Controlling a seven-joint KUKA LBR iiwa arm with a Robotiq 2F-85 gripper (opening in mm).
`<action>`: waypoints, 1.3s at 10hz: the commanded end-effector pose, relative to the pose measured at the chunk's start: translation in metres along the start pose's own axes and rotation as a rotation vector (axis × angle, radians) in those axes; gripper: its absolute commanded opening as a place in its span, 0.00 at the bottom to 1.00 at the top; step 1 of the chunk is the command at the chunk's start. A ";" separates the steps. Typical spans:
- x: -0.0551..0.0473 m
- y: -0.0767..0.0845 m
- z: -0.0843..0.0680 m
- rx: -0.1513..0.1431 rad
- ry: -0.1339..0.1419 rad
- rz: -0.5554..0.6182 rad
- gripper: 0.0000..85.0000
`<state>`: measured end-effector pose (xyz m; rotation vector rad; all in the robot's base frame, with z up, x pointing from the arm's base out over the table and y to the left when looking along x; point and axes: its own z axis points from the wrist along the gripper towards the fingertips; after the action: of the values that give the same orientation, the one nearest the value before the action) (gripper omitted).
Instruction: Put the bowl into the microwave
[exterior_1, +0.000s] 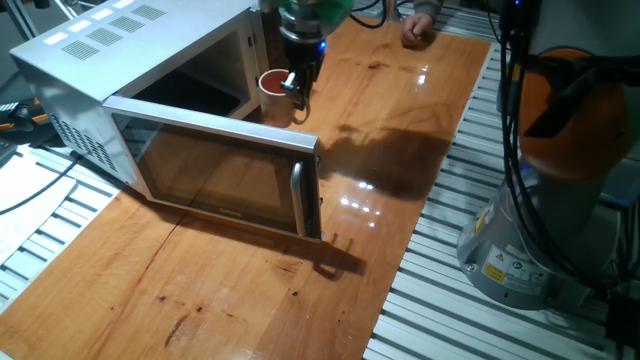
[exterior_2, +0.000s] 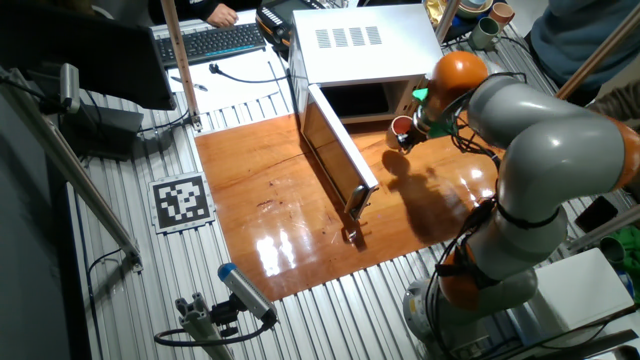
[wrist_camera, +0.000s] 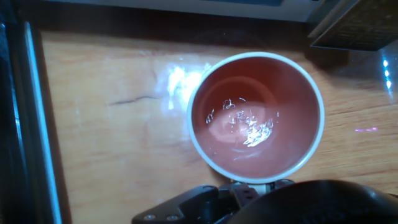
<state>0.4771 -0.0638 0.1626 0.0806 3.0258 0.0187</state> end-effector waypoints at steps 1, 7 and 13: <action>-0.001 0.003 0.000 0.000 0.001 0.000 0.00; -0.008 0.005 -0.001 -0.007 -0.009 -0.007 0.00; -0.008 0.005 -0.001 -0.024 -0.088 0.009 0.00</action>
<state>0.4854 -0.0597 0.1648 0.0943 2.9336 0.0512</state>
